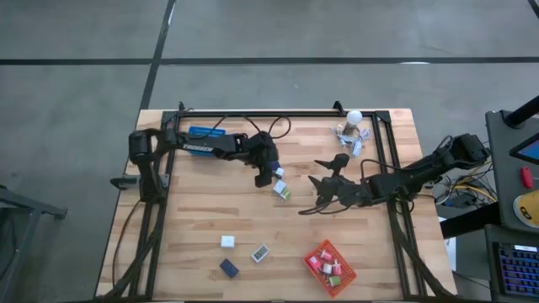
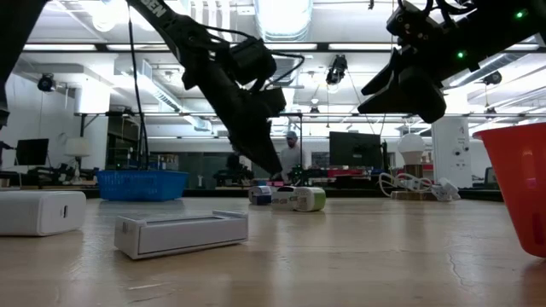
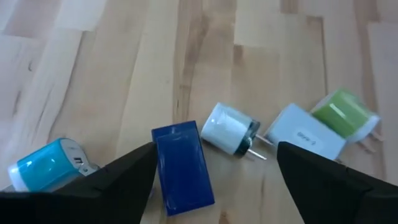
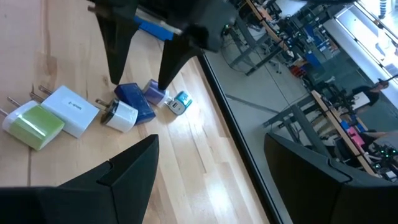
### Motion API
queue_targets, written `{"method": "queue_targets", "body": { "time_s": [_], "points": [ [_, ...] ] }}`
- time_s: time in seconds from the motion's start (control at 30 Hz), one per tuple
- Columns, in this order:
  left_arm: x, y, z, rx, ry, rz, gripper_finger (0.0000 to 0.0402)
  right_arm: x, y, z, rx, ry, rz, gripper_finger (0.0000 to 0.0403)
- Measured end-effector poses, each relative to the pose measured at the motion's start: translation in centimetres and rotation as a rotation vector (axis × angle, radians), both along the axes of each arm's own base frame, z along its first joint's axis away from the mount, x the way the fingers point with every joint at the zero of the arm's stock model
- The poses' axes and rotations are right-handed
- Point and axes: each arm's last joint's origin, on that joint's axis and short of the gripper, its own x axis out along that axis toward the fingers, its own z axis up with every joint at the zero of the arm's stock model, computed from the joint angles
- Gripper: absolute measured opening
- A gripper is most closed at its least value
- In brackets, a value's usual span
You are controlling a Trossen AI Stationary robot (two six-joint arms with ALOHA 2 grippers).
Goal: Pick & Place Office items
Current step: Put the top dark blue digital clock into the blue bin
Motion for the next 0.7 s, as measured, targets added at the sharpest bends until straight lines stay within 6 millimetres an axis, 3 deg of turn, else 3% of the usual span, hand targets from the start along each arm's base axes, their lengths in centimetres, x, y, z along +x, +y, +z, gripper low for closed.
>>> {"method": "queue_targets", "body": {
  "time_s": [0.7],
  "points": [
    [3.0,1.3,-4.1,0.011,0.244,-0.006,0.032,0.0,0.0,-0.1,-0.001,0.009,0.001,0.0286]
  ]
}}
